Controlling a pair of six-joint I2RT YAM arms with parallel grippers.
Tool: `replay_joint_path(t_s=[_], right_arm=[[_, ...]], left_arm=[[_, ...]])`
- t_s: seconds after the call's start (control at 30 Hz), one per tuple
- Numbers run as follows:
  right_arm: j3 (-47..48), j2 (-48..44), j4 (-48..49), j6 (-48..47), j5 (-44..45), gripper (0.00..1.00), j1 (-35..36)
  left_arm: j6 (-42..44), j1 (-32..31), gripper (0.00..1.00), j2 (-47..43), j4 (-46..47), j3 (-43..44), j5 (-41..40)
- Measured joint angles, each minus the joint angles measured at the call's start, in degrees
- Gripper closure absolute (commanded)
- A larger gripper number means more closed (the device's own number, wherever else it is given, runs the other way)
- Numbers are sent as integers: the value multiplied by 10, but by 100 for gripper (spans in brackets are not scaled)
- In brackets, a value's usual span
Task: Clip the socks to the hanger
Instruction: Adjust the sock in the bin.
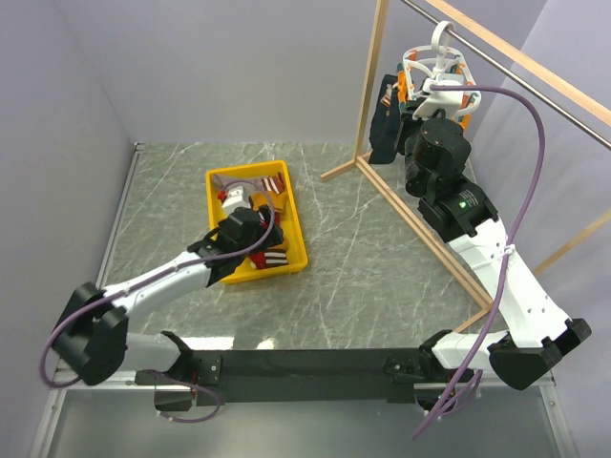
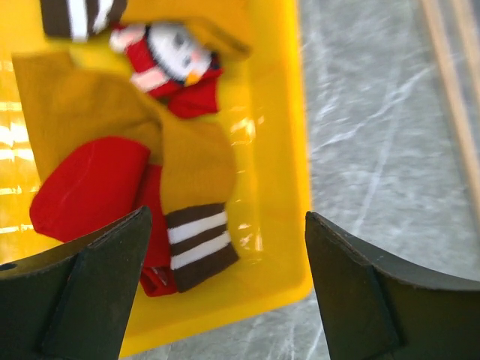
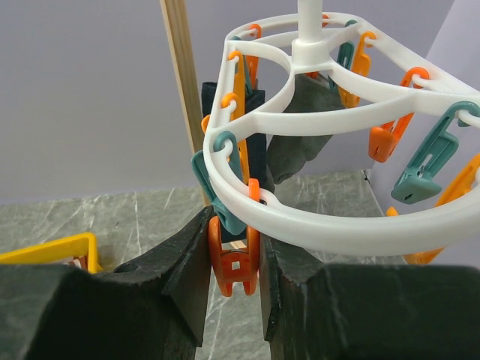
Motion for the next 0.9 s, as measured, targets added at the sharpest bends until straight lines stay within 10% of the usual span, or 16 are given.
replay_joint_path(t_s=[0.63,0.9], right_arm=[[0,0,0,-1,0,89,0],[0,-2,1,-3,0,89,0]], left_arm=[[-101,0,28,117,44,-23,17],[-130,0,81,143,65,-23,-1]])
